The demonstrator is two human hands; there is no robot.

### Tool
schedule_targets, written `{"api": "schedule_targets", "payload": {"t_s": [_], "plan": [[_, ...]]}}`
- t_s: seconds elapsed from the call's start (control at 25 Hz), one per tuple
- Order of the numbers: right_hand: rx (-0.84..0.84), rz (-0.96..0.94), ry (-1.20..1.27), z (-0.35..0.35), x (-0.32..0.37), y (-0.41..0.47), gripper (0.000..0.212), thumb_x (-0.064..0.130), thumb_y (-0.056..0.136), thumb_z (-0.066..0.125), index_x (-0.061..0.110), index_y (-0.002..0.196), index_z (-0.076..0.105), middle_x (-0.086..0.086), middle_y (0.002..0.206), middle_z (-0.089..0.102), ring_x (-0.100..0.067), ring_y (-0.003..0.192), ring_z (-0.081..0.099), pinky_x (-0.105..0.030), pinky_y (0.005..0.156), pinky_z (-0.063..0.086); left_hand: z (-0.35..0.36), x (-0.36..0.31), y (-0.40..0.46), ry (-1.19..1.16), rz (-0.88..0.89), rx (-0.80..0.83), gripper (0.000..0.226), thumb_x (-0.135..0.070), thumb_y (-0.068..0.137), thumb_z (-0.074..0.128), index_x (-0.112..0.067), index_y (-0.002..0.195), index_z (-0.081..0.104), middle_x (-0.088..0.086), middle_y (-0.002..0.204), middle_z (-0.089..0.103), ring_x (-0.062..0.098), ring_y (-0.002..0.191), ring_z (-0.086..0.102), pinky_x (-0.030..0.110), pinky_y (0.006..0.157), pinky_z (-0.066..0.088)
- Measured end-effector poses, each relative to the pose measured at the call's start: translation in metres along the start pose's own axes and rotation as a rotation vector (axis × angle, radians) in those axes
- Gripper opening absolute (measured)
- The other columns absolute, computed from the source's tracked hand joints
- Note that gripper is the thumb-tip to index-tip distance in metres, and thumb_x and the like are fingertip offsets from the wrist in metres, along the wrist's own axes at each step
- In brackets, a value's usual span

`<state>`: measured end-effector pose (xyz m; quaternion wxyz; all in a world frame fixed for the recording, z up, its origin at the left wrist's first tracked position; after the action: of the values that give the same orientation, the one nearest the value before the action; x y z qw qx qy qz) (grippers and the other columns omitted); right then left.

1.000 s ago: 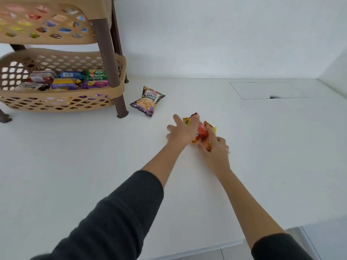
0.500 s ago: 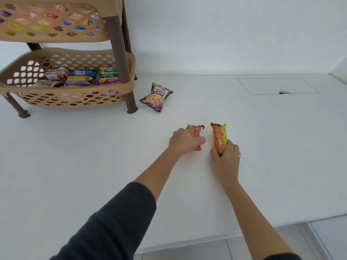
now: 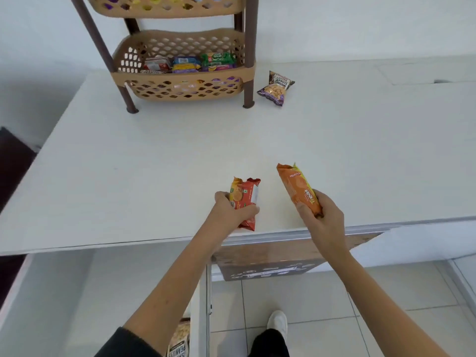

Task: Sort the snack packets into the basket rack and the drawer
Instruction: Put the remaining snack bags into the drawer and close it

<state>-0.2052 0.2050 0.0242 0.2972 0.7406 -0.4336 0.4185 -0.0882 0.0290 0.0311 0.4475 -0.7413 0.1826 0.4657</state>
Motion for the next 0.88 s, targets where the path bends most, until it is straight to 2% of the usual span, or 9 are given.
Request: {"api": "schedule_targets", "payload": {"t_s": [0.12,0.28,0.36,0.44,0.52,0.64,0.76,0.88], "plan": [[0.165,-0.027,0.043,0.038,0.029,-0.053,0.035,0.05,0.077,0.06,0.03,0.105,0.061,0.013,0.089,0.065,-0.004,0.077,0.059,-0.013,0.06,0.047,-0.064,0.038,-0.051,-0.028,0.014,0.023,0.063,-0.034,0.076,0.077,-0.023,0.122,0.035,-0.003,0.107,0.058,0.008,0.09,0.062,0.02,0.066,0.05],[0.419,-0.065,0.023,0.097,0.057,-0.116,0.03,0.042,0.077,0.067,0.029,0.104,0.065,0.009,0.087,0.068,-0.009,0.077,0.062,-0.024,0.06,0.052,-0.15,0.085,-0.118,0.001,-0.023,0.12,0.058,-0.053,0.07,0.071,-0.033,0.119,0.047,-0.006,0.109,0.065,0.01,0.093,0.068,0.021,0.07,0.052],[0.51,-0.147,-0.039,0.127,0.07,-0.145,0.03,0.042,0.08,0.066,0.026,0.105,0.066,0.009,0.086,0.066,-0.008,0.077,0.06,-0.022,0.061,0.049,-0.184,0.112,-0.134,0.022,-0.095,0.086,0.05,-0.057,0.077,0.066,-0.033,0.117,0.049,-0.004,0.109,0.066,0.01,0.092,0.068,0.02,0.068,0.051],[0.534,-0.2,-0.128,0.158,0.079,-0.17,0.029,0.041,0.083,0.064,0.024,0.107,0.064,0.008,0.086,0.062,-0.006,0.076,0.056,-0.015,0.061,0.043,-0.208,0.142,-0.135,0.049,-0.171,0.036,0.044,-0.052,0.081,0.06,-0.029,0.118,0.049,-0.002,0.107,0.066,0.012,0.092,0.068,0.02,0.066,0.05],[0.529,-0.151,-0.195,0.193,0.082,-0.188,0.026,0.036,0.087,0.059,0.022,0.109,0.061,0.006,0.09,0.059,-0.006,0.078,0.053,-0.015,0.064,0.039,-0.224,0.174,-0.122,0.089,-0.23,-0.019,0.045,-0.049,0.084,0.06,-0.023,0.118,0.046,0.0,0.106,0.064,0.014,0.091,0.066,0.021,0.065,0.05],[0.492,0.018,-0.271,0.251,0.071,-0.202,0.019,0.033,0.091,0.052,0.018,0.101,0.059,0.002,0.089,0.055,-0.011,0.075,0.052,-0.016,0.058,0.036,-0.231,0.218,-0.086,0.117,-0.305,-0.131,0.053,-0.05,0.084,0.063,-0.015,0.118,0.042,0.003,0.104,0.061,0.014,0.086,0.062,0.024,0.062,0.048],[0.353,0.441,-0.119,0.303,0.032,-0.207,0.024,0.037,0.09,0.053,0.014,0.086,0.059,-0.003,0.077,0.06,-0.015,0.064,0.055,-0.024,0.051,0.039,-0.227,0.259,-0.045,0.168,-0.377,-0.228,0.063,-0.055,0.078,0.066,-0.007,0.113,0.047,0.01,0.106,0.064,0.021,0.089,0.063,0.034,0.073,0.055],[0.106,0.805,-0.037,0.325,-0.015,-0.208,0.025,0.035,0.09,0.054,0.01,0.089,0.06,-0.004,0.08,0.064,-0.022,0.072,0.06,-0.031,0.062,0.049,-0.213,0.284,-0.018,0.34,-0.377,-0.238,0.068,-0.053,0.077,0.067,-0.003,0.118,0.045,0.013,0.111,0.061,0.028,0.099,0.061,0.036,0.082,0.052]]}}
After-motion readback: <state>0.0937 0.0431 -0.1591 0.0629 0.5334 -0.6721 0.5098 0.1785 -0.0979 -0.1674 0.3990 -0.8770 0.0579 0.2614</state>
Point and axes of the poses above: each hand's wrist, its own y-axis towards the middle knuckle, its own z-axis out of the palm, x = y × z, the point moved 3 cm from there along y, towards the middle knuckle
